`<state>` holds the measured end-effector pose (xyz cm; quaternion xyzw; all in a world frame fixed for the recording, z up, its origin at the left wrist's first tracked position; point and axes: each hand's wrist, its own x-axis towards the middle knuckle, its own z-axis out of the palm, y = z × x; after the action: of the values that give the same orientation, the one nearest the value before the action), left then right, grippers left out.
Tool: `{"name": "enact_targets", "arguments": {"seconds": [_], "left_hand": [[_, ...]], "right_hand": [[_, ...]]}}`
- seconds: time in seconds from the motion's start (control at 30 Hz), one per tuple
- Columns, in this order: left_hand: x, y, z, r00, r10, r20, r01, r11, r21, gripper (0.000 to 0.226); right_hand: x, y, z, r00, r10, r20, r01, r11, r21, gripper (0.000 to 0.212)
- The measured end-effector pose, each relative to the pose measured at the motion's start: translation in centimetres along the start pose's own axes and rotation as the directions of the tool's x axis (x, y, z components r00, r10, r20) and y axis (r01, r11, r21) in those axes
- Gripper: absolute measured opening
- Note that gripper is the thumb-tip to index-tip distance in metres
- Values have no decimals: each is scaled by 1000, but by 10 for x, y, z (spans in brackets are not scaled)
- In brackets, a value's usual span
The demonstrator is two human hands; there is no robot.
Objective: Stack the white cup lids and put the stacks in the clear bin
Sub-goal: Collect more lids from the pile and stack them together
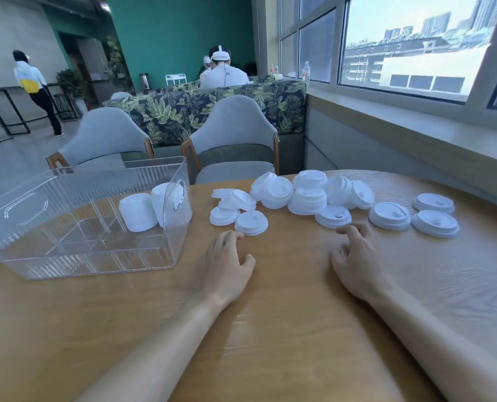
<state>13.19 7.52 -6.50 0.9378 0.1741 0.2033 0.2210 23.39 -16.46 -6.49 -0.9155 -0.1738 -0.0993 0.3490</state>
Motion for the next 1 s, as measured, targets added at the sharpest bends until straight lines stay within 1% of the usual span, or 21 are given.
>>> {"name": "enact_targets", "arguments": {"seconds": [0.07,0.2,0.3,0.4,0.57,0.7,0.9,1.0], "left_hand": [[10,1,4,1000,-1,-6,1,1000,0,47],[32,-1,16,999,27,-37,-27,1000,10,52],[47,-1,24,998,42,-53,-43,999,-15,55],[59,-2,29,997,22,-72,-24,999,-26,59],[69,1,33,997,-4,-76,6,1000,22,66],[72,0,34,998,-6,-68,8,1000,25,67],[70,0,33,998,14,-66,-13,1000,2,63],[67,1,30,997,30,-70,-32,999,-19,63]], "right_hand": [[10,6,-2,999,34,-1,-34,999,2,44],[29,13,0,998,51,-26,-52,998,-22,47],[42,18,5,997,55,-52,-54,998,10,47],[54,22,9,996,55,-63,-54,998,17,46],[70,22,14,997,59,-47,-59,998,-10,63],[76,21,14,998,58,-25,-58,998,-22,71],[77,21,12,998,51,-33,-52,998,-25,67],[75,20,12,997,72,-40,-72,997,-8,68]]}}
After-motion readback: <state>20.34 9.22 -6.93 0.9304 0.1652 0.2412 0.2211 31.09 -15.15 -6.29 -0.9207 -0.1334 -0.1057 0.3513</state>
